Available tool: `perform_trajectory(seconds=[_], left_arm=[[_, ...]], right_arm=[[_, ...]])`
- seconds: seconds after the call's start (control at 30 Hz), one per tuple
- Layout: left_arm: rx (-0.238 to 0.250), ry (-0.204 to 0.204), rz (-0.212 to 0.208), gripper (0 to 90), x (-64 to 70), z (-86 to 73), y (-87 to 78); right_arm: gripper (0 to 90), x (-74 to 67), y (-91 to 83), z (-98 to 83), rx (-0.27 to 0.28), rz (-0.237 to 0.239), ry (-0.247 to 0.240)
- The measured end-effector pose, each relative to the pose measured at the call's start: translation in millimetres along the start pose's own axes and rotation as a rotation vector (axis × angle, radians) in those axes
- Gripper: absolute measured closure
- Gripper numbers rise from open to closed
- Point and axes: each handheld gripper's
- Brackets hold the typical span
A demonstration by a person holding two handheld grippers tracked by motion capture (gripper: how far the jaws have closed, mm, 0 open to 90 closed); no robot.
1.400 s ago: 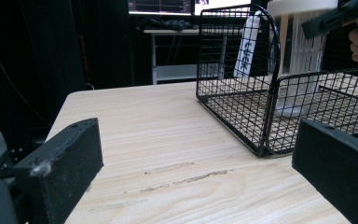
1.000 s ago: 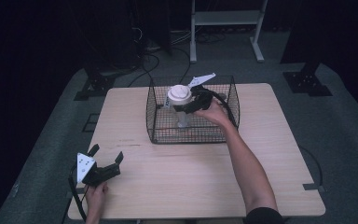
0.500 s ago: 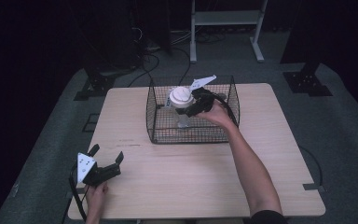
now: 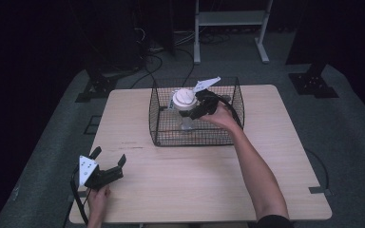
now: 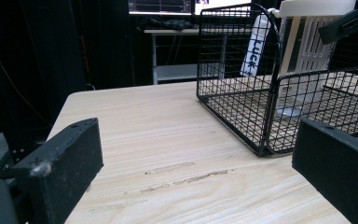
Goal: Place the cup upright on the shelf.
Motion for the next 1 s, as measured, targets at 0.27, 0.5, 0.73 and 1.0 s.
perform_trajectory(seconds=[0.27,0.5,0.73,1.0], left_arm=[[0.001,0.001,0.001,0.9,0.0,0.0,0.1],[0.0,0.002,0.001,0.9,0.0,0.0,0.1],[0.0,0.003,0.002,0.9,0.2,-0.1,0.3],[-0.004,0.007,0.003,0.9,0.5,0.1,0.3]], right_arm=[[10.0,-1.4,-0.3,1.2,0.001,-0.007,0.001],[8.0,-2.3,-1.5,2.5,0.005,0.008,0.0],[2.7,1.5,-8.1,5.2,0.035,-0.012,0.019],[1.6,0.9,-15.9,10.8,0.072,-0.013,0.029]])
Point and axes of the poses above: each handheld gripper's, and its own axes: y roughly forward along the jaws, z roughly out of its top, x roughly to its right, and after that the axes turned 12 degrees about -z, right-handed
